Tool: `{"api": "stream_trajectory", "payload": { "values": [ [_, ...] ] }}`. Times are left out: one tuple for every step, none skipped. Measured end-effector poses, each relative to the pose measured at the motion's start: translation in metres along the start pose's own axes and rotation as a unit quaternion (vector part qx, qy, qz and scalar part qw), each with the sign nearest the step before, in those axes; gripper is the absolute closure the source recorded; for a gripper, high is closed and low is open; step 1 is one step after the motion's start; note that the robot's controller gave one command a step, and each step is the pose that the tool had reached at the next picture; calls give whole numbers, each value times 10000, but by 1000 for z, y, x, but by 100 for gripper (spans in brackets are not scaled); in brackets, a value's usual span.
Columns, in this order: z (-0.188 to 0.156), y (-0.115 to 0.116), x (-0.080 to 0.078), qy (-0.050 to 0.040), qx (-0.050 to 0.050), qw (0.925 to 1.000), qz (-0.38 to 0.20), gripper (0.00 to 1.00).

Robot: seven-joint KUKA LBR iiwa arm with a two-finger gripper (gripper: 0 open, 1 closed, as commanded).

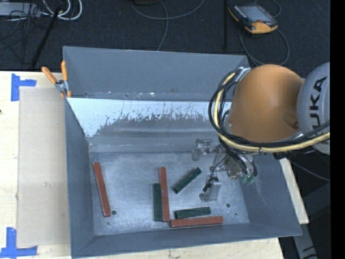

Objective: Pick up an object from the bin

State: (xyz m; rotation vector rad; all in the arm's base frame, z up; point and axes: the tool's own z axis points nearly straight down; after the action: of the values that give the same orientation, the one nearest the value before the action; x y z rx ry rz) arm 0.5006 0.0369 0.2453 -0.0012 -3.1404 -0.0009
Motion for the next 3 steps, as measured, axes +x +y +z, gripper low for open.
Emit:
{"api": "stream_trajectory", "payload": {
  "values": [
    [178,28,-82,9,0,9932,-1161,0],
    [176,75,-68,2,-5,9371,-3491,0],
    [176,73,-68,4,-3,9384,-3456,100]
  ]
}}
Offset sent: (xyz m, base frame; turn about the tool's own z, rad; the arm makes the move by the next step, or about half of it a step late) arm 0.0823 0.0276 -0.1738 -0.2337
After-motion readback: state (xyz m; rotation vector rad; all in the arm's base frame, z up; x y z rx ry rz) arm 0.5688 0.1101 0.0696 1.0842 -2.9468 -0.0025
